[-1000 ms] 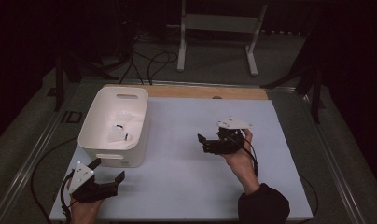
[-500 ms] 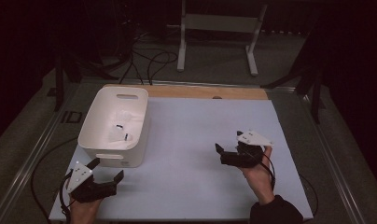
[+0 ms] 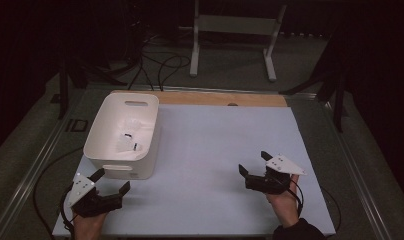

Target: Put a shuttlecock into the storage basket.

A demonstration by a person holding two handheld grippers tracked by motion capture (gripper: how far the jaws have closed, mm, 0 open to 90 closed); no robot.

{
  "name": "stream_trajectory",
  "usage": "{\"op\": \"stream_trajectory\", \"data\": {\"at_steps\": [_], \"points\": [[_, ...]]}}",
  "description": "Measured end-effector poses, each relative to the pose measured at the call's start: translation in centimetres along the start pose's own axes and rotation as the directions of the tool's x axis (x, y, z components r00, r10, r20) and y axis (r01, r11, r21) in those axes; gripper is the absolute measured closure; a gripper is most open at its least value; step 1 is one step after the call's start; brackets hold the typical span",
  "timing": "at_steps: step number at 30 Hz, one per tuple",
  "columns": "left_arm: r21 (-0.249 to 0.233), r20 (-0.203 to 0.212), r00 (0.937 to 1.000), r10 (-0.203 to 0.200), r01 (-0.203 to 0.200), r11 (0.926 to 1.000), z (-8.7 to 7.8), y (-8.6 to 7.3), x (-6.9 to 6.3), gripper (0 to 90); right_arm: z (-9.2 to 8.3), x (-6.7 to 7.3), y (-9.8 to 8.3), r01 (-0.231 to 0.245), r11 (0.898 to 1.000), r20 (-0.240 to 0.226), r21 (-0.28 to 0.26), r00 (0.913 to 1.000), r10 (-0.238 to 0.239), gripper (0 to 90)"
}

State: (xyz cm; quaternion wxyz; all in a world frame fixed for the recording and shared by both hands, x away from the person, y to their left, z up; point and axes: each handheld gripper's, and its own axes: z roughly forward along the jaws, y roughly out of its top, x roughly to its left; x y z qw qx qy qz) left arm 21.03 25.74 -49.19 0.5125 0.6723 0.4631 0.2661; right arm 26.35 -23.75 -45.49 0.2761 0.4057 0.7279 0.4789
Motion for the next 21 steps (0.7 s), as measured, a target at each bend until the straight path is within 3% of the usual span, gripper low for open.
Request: {"op": "stream_trajectory", "data": {"at_steps": [9,21], "points": [[-0.008,0.005,1.0,-0.002,0.002,1.0,-0.1,0.0,-0.1,1.0,-1.5,0.0,-1.5,-0.01,0.996,0.001,-0.083,1.0,0.01,9.5],[-0.003,0.009,1.0,0.003,-0.003,1.0,0.1,0.0,-0.1,1.0,-2.6,-0.6,-2.6,-0.024,0.994,0.018,-0.108,0.9995,0.026,9.5]]}}
